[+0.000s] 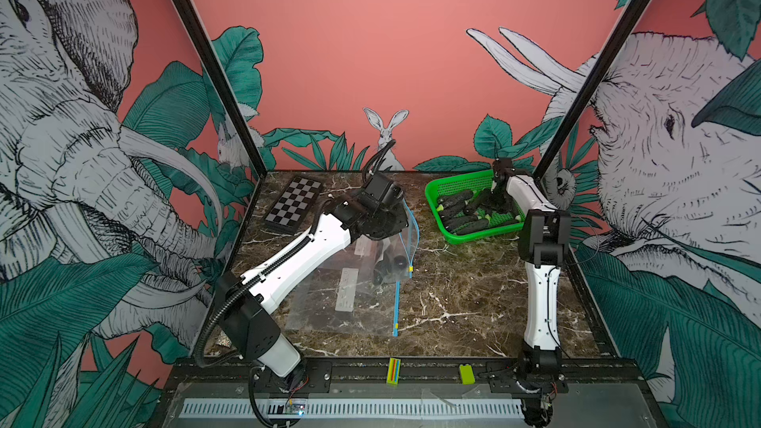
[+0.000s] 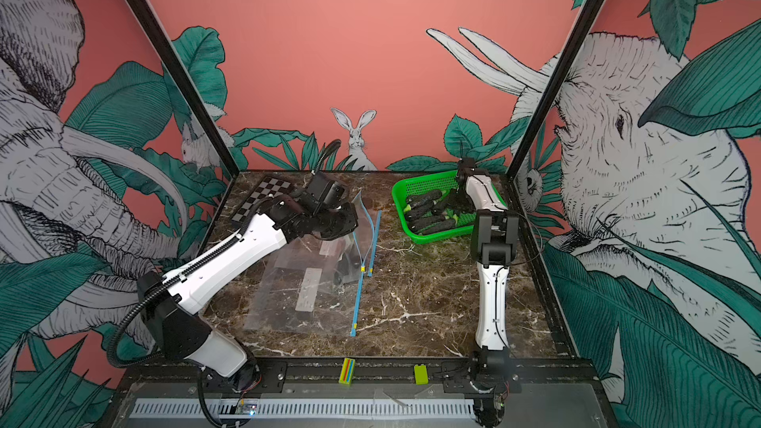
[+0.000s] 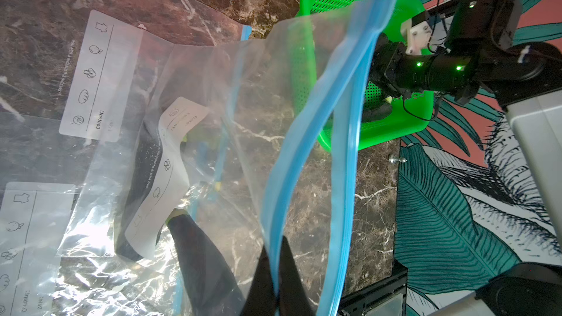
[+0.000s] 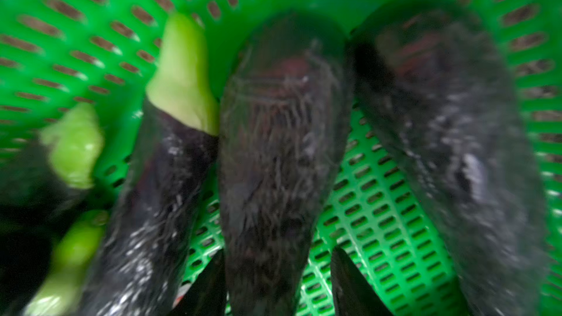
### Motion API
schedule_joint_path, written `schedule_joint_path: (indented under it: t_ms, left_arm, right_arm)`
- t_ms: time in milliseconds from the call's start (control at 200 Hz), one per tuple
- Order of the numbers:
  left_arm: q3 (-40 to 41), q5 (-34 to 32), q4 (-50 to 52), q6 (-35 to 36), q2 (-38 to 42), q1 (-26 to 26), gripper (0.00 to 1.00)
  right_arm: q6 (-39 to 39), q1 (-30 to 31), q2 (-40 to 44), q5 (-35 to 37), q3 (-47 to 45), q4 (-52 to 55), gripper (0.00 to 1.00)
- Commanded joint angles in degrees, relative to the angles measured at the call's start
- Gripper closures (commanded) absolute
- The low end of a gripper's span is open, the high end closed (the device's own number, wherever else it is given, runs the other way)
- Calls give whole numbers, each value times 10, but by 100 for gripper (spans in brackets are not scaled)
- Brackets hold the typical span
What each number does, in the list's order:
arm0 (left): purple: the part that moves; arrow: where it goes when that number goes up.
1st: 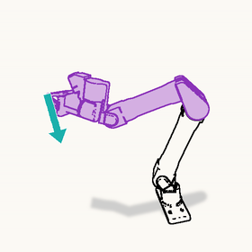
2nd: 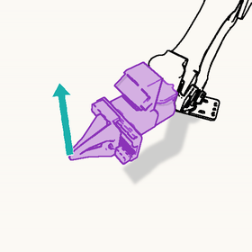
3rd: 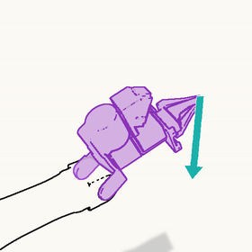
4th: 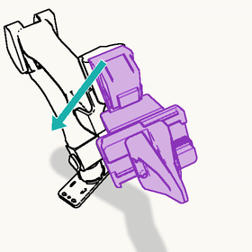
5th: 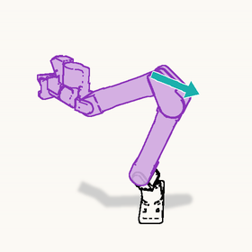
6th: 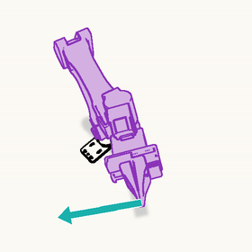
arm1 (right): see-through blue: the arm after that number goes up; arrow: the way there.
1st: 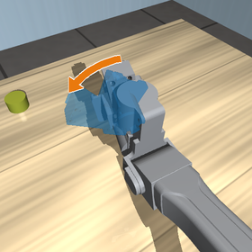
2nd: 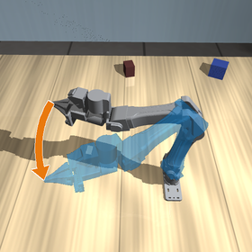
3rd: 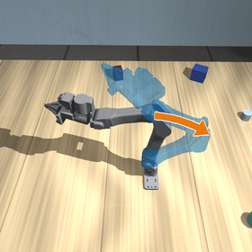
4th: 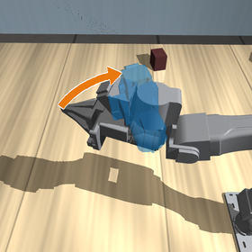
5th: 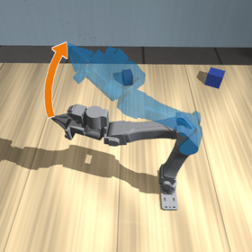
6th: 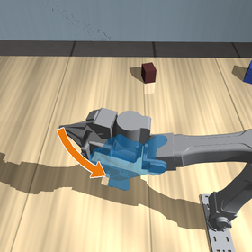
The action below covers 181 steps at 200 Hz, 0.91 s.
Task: Place the eggplant in a zip-top bag and seal the zipper
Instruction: Pick up the eggplant from the basket.
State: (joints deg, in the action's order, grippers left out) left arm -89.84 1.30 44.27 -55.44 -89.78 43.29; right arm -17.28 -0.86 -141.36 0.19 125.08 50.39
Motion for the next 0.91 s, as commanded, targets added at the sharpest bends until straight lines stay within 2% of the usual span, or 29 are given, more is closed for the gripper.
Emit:
schedule_joint_path:
  t_ms: [0,120,190,350,630,900]
  left_arm:
    - [-6,-3,5,3,11,-3,100]
    - [-8,-3,7,3,10,-3,100]
    - [-8,-3,7,3,10,-3,100]
    - [-8,-2,6,3,8,-4,100]
    - [-3,5,-2,3,8,-5,100]
    - [6,11,-7,2,15,-5,100]
  right_arm:
    - [7,-2,-9,-4,14,-2,53]
    - [7,-2,-3,-4,-1,-11,64]
    - [4,-2,17,-5,-39,-37,71]
    - [-4,-2,85,-14,-135,-90,81]
    - [-37,-1,236,-27,-334,-180,86]
    - [-26,8,289,-39,-366,-186,87]
